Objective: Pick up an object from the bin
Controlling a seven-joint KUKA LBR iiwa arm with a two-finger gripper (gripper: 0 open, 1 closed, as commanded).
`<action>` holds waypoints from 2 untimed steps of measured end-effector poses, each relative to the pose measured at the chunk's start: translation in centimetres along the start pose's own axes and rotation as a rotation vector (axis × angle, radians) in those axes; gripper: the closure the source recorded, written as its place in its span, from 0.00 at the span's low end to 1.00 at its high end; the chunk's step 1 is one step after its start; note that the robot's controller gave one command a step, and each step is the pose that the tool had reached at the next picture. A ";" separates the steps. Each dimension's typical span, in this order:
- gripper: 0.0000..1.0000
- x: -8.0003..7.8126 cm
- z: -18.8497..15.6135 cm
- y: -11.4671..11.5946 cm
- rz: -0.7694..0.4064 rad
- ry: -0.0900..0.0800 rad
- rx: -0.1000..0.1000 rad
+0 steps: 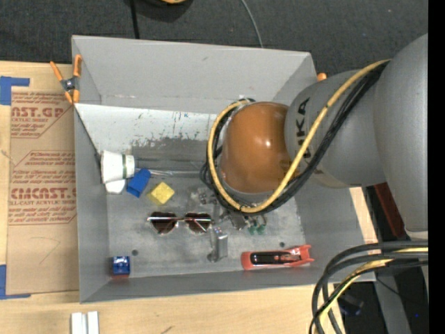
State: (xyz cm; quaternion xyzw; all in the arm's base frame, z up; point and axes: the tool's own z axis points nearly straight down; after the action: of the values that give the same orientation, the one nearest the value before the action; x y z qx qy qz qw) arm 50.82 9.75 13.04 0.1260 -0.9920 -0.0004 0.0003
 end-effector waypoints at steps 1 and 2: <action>0.00 -0.9 1.6 1.0 -0.062 -0.002 -0.001; 0.00 -3.1 2.1 0.5 0.184 -0.002 -0.001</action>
Offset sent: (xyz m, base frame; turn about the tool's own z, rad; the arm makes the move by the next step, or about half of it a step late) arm 0.0656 0.0146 -0.0280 0.0402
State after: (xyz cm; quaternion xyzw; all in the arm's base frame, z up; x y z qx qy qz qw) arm 53.70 11.02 10.95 0.0344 -0.9994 -0.0011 -0.0008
